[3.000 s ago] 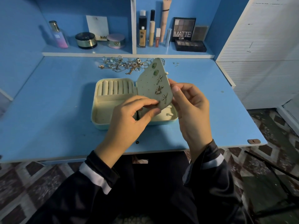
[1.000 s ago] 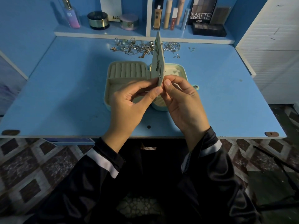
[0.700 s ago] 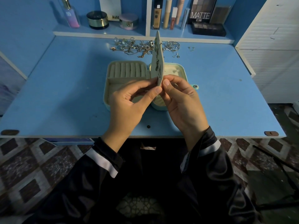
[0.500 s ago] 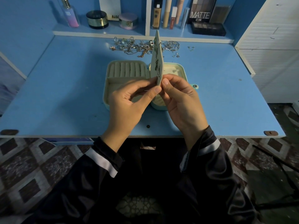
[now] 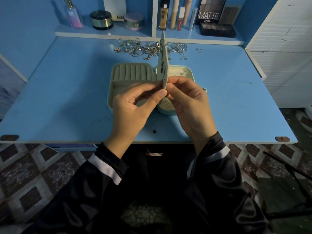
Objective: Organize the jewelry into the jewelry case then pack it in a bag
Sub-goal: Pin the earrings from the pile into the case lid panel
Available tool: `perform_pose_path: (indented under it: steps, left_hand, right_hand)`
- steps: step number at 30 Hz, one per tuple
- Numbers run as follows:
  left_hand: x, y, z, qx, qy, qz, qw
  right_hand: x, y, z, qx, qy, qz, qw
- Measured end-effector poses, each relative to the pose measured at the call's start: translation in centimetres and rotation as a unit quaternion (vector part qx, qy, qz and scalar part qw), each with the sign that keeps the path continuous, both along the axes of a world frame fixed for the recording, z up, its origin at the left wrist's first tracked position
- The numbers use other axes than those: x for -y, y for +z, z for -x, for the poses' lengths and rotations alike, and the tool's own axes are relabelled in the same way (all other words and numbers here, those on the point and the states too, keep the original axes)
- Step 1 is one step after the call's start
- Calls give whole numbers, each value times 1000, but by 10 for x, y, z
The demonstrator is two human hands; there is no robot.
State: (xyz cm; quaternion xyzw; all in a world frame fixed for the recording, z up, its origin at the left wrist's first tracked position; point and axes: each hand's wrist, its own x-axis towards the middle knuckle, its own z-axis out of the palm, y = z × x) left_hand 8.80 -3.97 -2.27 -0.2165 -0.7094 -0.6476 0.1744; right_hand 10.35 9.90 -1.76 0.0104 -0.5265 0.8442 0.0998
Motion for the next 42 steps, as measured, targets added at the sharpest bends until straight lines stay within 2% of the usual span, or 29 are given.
perform_pose_path:
  steps: [10, 14, 24, 33, 42]
  left_hand:
    - [1, 2, -1, 28, 1, -5, 1000]
    - [1, 2, -1, 31, 9, -6, 999]
    - [1, 1, -1, 31, 11, -1, 999]
    - [1, 3, -2, 25, 3, 2, 1000]
    - [1, 0, -1, 44, 2, -14, 999]
  right_hand:
    - [-12, 10, 3, -46, -29, -210, 976]
    - [-13, 12, 3, -62, -38, -258, 963]
    - [-12, 10, 5, -83, -53, -275, 956]
    - [-15, 7, 5, -75, -31, -235, 969]
    - [-14, 9, 6, -98, -50, -286, 952]
